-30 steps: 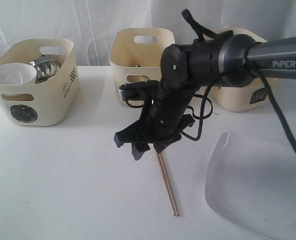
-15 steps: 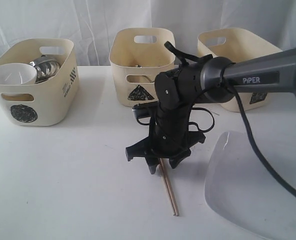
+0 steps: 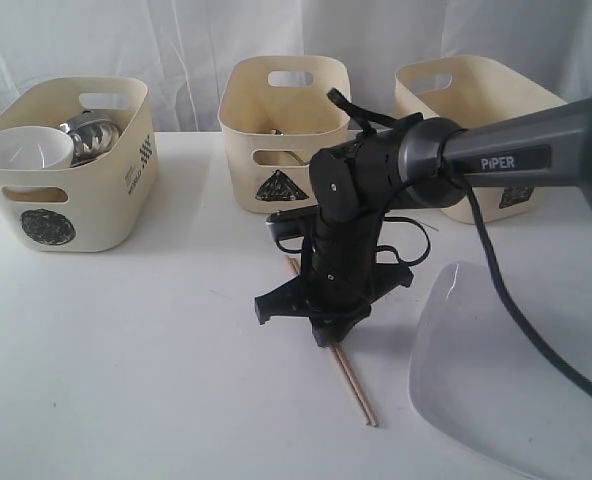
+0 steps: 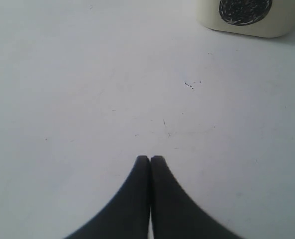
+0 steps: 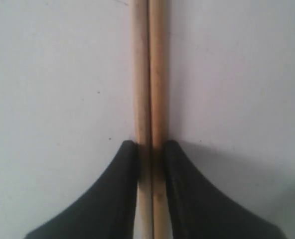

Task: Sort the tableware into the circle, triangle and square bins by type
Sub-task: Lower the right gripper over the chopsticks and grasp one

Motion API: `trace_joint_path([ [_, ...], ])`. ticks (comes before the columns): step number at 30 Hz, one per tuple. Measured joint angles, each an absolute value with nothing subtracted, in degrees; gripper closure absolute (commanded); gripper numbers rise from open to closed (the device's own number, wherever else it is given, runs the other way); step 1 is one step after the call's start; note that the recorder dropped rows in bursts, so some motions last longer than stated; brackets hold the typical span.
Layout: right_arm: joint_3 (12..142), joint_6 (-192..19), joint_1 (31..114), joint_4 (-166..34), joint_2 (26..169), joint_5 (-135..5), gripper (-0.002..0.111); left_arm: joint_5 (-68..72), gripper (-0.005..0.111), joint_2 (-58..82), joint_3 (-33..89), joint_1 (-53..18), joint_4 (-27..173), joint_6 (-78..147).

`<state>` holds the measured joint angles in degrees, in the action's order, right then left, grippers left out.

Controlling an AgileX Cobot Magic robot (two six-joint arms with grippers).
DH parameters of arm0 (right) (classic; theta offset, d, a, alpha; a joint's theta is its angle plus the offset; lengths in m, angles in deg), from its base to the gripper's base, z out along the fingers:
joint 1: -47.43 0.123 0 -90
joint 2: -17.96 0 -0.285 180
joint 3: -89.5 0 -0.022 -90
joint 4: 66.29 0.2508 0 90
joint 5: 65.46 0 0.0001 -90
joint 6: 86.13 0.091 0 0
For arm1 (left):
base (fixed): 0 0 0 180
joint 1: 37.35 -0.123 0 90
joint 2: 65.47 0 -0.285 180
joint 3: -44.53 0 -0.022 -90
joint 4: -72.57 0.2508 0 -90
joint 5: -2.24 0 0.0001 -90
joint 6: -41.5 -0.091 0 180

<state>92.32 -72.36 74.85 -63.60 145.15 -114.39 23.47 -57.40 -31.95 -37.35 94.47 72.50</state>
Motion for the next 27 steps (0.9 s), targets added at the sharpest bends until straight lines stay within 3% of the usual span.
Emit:
trace_joint_path([
  [3, 92.69, -72.26, 74.85, -63.6, 145.5, -114.98, 0.108, 23.47, 0.106, -57.4, -31.95, -37.35, 94.47, 72.5],
  [27, 109.65, -82.66, 74.85, -54.95, 141.96, -119.0, 0.106, 23.47, 0.106, -57.4, -31.95, -37.35, 94.47, 72.5],
])
